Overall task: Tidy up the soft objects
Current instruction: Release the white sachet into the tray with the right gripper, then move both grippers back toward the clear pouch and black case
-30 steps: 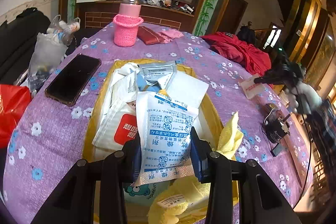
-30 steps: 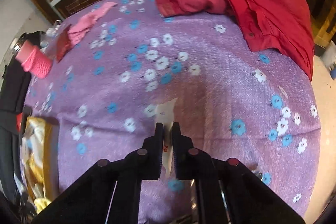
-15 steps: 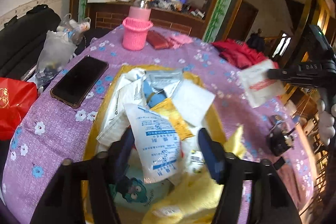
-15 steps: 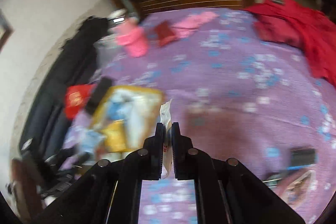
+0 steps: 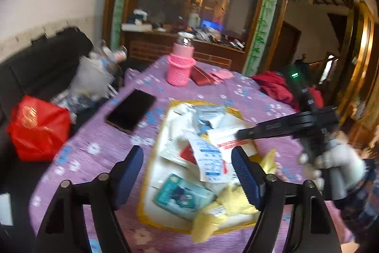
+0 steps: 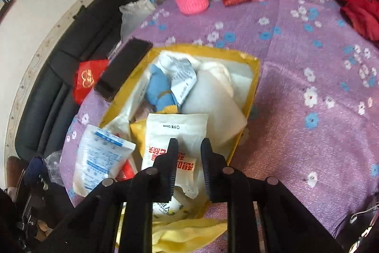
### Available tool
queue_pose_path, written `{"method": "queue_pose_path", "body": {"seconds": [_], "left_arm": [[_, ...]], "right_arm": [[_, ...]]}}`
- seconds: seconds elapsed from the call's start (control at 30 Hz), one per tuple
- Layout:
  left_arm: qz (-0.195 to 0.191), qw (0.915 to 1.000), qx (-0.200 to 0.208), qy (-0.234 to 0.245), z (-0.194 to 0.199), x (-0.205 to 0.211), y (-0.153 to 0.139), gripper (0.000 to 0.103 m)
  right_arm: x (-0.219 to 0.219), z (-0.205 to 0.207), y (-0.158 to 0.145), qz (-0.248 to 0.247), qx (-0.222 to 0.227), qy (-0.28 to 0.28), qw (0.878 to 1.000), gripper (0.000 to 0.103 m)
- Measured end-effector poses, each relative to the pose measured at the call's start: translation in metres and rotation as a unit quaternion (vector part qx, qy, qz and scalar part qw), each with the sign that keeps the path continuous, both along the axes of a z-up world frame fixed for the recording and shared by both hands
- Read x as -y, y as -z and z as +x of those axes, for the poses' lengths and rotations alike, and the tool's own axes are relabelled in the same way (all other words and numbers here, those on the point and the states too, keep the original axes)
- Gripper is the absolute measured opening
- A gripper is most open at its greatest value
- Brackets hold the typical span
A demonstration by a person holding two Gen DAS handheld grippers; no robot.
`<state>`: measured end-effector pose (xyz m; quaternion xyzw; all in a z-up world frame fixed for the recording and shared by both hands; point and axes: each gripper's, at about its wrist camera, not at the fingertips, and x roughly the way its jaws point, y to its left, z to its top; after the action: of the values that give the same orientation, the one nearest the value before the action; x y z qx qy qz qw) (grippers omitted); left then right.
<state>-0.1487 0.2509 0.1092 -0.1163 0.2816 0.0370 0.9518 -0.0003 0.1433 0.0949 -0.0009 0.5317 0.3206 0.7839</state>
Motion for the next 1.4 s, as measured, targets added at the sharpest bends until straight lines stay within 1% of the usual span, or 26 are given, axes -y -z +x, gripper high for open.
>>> {"method": "queue_pose_path", "body": {"seconds": [0.03, 0.07, 0.1, 0.13, 0.2, 0.23, 0.27, 0.3, 0.33, 0.37, 0.4, 0.43, 0.47, 0.5, 0.53, 0.57, 0.67, 0.73, 0.9, 1.03, 1.17, 1.4], "left_arm": [[0.016, 0.9998, 0.004, -0.01, -0.002, 0.002, -0.001, 0.086], [0.029, 0.9994, 0.009, -0.019, -0.003, 0.003, -0.002, 0.09], [0.038, 0.9988, 0.014, -0.027, -0.004, 0.003, -0.002, 0.092], [0.047, 0.998, 0.018, -0.039, -0.005, 0.004, -0.003, 0.093], [0.074, 0.9941, 0.032, -0.072, -0.008, 0.008, -0.007, 0.095], [0.094, 0.9898, 0.043, -0.098, -0.012, 0.012, -0.01, 0.098], [0.127, 0.9799, 0.063, -0.14, -0.019, 0.018, -0.016, 0.103], [0.142, 0.9736, 0.079, -0.16, -0.023, 0.023, -0.02, 0.103], [0.151, 0.9683, 0.104, -0.17, -0.031, 0.028, -0.025, 0.103], [0.147, 0.9663, 0.128, -0.168, -0.038, 0.033, -0.029, 0.103], [0.13, 0.9693, 0.136, -0.159, -0.039, 0.035, -0.031, 0.103], [0.11, 0.9756, 0.125, -0.143, -0.033, 0.034, -0.031, 0.103], [0.093, 0.9829, 0.103, -0.122, -0.024, 0.033, -0.03, 0.103], [0.081, 0.9865, 0.087, -0.113, -0.018, 0.033, -0.028, 0.103], [0.073, 0.9875, 0.077, -0.116, -0.014, 0.033, -0.027, 0.103], [0.071, 0.9867, 0.074, -0.126, -0.013, 0.034, -0.025, 0.103], [0.082, 0.9831, 0.078, -0.143, -0.016, 0.041, -0.026, 0.103], [0.083, 0.9821, 0.08, -0.149, -0.018, 0.047, -0.027, 0.103], [0.079, 0.9838, 0.051, -0.153, -0.018, 0.055, -0.023, 0.103], [0.097, 0.9816, 0.026, -0.162, -0.015, 0.06, -0.016, 0.103], [0.099, 0.9806, 0.015, -0.169, -0.014, 0.059, -0.011, 0.103], [0.091, 0.9803, -0.003, -0.175, -0.012, 0.052, -0.003, 0.103]], "right_arm": [[0.005, -0.004, -0.008, 0.007, 0.016, 0.001, 1.0, 0.032], [0.012, -0.012, -0.022, 0.011, 0.047, 0.004, 0.999, 0.036], [0.021, -0.02, -0.03, 0.011, 0.073, 0.007, 0.997, 0.046], [0.028, -0.029, -0.039, 0.01, 0.101, 0.009, 0.995, 0.053], [0.042, -0.049, -0.053, 0.006, 0.151, 0.005, 0.989, 0.057], [0.047, -0.059, -0.057, 0.003, 0.17, 0.002, 0.985, 0.058], [0.051, -0.067, -0.059, 0.001, 0.183, 0.002, 0.983, 0.058], [0.056, -0.075, -0.06, 0.002, 0.196, 0.003, 0.981, 0.061], [0.062, -0.084, -0.061, 0.009, 0.204, 0.005, 0.979, 0.065], [0.067, -0.091, -0.06, 0.019, 0.208, 0.008, 0.978, 0.066], [0.073, -0.095, -0.059, 0.029, 0.207, 0.013, 0.978, 0.067], [0.075, -0.096, -0.058, 0.038, 0.205, 0.017, 0.978, 0.067], [0.079, -0.1, -0.055, 0.049, 0.2, 0.023, 0.978, 0.067], [0.084, -0.104, -0.053, 0.06, 0.193, 0.026, 0.979, 0.067], [0.087, -0.107, -0.052, 0.065, 0.188, 0.028, 0.98, 0.068], [0.091, -0.11, -0.048, 0.065, 0.185, 0.031, 0.98, 0.068], [0.094, -0.118, -0.04, 0.05, 0.191, 0.039, 0.979, 0.069], [0.092, -0.122, -0.031, 0.042, 0.188, 0.04, 0.98, 0.07], [0.086, -0.134, -0.017, 0.038, 0.179, 0.033, 0.983, 0.07], [0.077, -0.143, -0.009, 0.024, 0.181, 0.022, 0.983, 0.071], [0.068, -0.149, -0.005, 0.016, 0.182, 0.011, 0.983, 0.074], [0.055, -0.157, -0.001, 0.0, 0.188, -0.002, 0.982, 0.075]]}}
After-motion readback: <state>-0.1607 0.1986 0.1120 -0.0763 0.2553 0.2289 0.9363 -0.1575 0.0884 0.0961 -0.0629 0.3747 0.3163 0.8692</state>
